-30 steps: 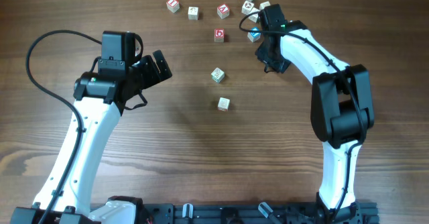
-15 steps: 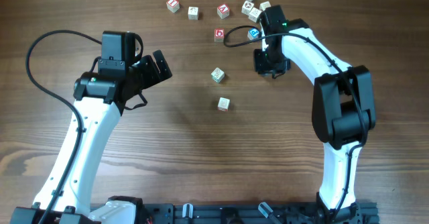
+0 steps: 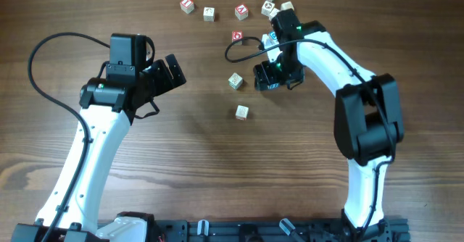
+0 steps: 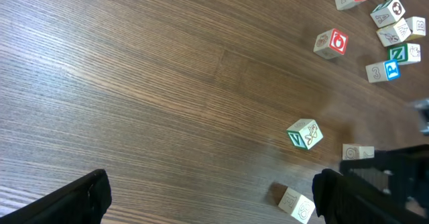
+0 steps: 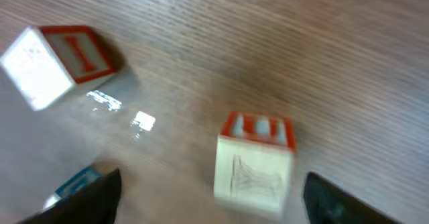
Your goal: Form a circle
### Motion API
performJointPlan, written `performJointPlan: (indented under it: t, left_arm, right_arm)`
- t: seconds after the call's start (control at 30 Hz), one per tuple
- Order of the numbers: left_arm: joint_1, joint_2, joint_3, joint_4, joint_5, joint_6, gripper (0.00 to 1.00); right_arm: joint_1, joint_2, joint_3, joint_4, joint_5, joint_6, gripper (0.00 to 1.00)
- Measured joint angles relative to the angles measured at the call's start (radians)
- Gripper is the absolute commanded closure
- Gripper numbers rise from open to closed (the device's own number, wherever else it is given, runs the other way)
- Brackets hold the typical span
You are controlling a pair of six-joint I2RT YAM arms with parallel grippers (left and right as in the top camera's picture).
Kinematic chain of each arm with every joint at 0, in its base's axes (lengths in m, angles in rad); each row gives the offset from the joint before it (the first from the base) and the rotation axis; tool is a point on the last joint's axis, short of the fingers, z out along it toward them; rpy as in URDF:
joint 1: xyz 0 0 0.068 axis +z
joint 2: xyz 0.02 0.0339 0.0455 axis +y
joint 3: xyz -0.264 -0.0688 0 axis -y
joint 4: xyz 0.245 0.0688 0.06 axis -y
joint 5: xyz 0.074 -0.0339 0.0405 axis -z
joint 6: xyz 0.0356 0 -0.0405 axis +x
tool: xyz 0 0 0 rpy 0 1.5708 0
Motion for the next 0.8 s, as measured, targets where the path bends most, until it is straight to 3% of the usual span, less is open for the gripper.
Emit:
performJointPlan:
  t: [0.13, 0.23, 0.27, 0.47, 0.63, 0.8]
  left_arm:
    - [0.0, 0.0, 0.0, 0.0, 0.0, 0.0, 0.0]
    - [0.0, 0.0, 0.0, 0.0, 0.0, 0.0, 0.0]
    - [0.0, 0.0, 0.0, 0.0, 0.0, 0.0, 0.0]
    - [0.0, 0.0, 0.0, 0.0, 0.0, 0.0, 0.0]
    - [0.0, 0.0, 0.0, 0.0, 0.0, 0.0, 0.0]
    - [0.0, 0.0, 0.0, 0.0, 0.0, 0.0, 0.0]
  right_arm:
    - [0.0, -0.083, 0.098, -0.089, 0.111, 0.276, 0.0]
    - [-0.007, -0.19, 0.138, -0.126, 0.151, 0.705, 0.01]
    - [-0.008, -0.201, 0.142, -0.119, 0.148, 0.778, 0.01]
    - [-0.008, -0.201, 0.13, -0.083, 0.147, 1.054, 0.01]
    - [-0.008, -0.196, -0.039, -0.083, 0.143, 1.309, 0.02]
    - [-0.008, -0.186, -0.109, 0.032, 0.143, 1.375, 0.05]
